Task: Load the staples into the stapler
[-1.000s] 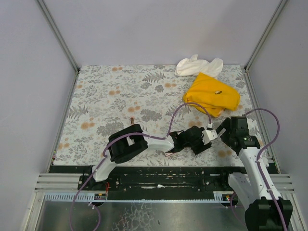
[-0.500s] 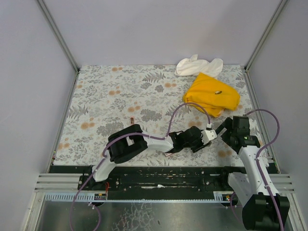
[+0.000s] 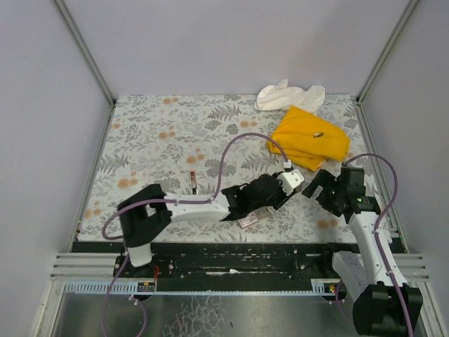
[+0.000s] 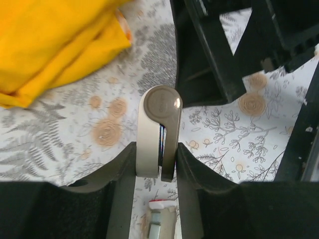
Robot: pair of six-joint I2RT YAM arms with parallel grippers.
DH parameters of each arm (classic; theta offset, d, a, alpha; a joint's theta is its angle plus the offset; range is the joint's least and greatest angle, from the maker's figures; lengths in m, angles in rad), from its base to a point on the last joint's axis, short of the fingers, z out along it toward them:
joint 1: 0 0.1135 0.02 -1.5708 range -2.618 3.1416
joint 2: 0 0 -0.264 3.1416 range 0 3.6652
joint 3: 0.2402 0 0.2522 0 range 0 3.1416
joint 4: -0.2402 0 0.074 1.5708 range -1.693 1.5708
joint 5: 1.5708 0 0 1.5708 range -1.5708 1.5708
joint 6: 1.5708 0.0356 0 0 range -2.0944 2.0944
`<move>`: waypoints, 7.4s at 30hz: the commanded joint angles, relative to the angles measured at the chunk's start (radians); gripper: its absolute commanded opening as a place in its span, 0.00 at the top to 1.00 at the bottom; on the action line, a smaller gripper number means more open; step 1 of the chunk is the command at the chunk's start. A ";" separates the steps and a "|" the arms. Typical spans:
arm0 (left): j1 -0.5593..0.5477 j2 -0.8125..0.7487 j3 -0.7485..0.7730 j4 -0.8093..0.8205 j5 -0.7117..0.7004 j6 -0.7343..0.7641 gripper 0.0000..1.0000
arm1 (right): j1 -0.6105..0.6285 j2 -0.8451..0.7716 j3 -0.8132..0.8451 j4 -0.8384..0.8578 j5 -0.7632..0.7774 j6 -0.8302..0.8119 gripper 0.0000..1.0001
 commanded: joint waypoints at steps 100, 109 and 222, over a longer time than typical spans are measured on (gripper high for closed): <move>0.255 -0.879 -0.564 0.306 0.480 -1.077 0.43 | 0.531 -0.130 -0.043 1.248 -0.599 0.398 1.00; 0.255 -0.835 -0.576 0.367 0.502 -1.081 0.63 | 0.530 -0.127 -0.062 1.259 -0.605 0.417 1.00; 0.264 -0.817 -0.567 -0.082 0.810 -0.588 1.00 | 0.704 -0.226 0.202 0.516 -0.303 0.143 0.96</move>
